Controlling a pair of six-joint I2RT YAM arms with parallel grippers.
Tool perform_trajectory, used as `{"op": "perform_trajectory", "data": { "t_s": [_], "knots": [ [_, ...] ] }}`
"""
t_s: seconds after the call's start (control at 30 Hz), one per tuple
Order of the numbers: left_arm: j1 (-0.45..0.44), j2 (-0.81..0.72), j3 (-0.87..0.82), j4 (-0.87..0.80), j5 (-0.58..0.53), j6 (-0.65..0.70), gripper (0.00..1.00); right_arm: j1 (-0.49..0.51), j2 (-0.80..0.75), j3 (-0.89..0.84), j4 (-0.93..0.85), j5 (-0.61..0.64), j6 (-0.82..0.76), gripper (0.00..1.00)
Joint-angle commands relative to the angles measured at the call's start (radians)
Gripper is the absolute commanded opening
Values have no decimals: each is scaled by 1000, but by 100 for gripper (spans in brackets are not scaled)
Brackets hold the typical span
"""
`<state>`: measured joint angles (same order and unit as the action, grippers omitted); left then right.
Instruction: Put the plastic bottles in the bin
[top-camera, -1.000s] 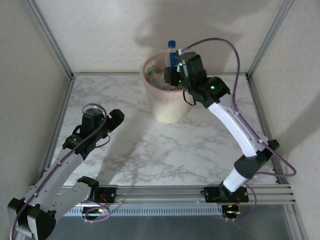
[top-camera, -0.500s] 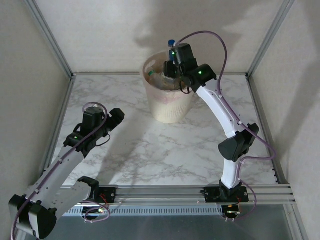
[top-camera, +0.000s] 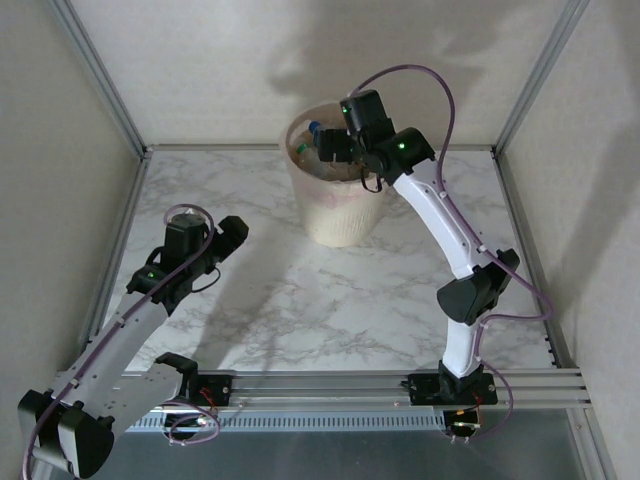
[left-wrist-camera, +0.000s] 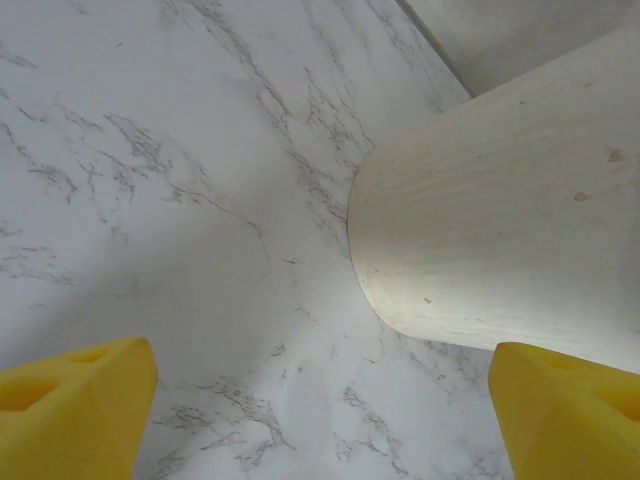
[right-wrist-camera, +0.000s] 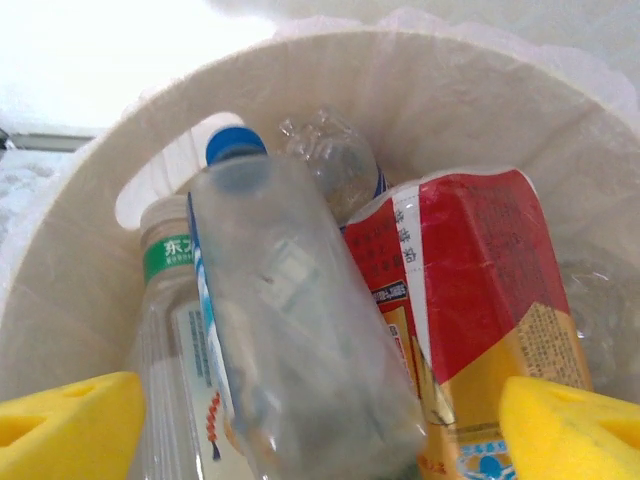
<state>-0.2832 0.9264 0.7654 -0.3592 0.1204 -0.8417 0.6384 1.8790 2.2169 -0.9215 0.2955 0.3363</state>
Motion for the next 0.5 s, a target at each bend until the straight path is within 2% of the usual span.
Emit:
{"op": "perform_trajectory", "data": {
  "t_s": [0.0,0.27,0.37,0.47],
  "knots": [
    [14,-14,12,13,12,-4,86,12,-74,-10,-14,42,17,93],
    [18,-28,35,-23,-11,23,88,38,-199,-40,-3,112,57,93],
    [18,-44,83,-57,-64,75,97,40,-333,-178,52,183,83,96],
    [20,-69,139,-73,-190,159,100,40,-551,-473,192,326,95,99]
  ]
}}
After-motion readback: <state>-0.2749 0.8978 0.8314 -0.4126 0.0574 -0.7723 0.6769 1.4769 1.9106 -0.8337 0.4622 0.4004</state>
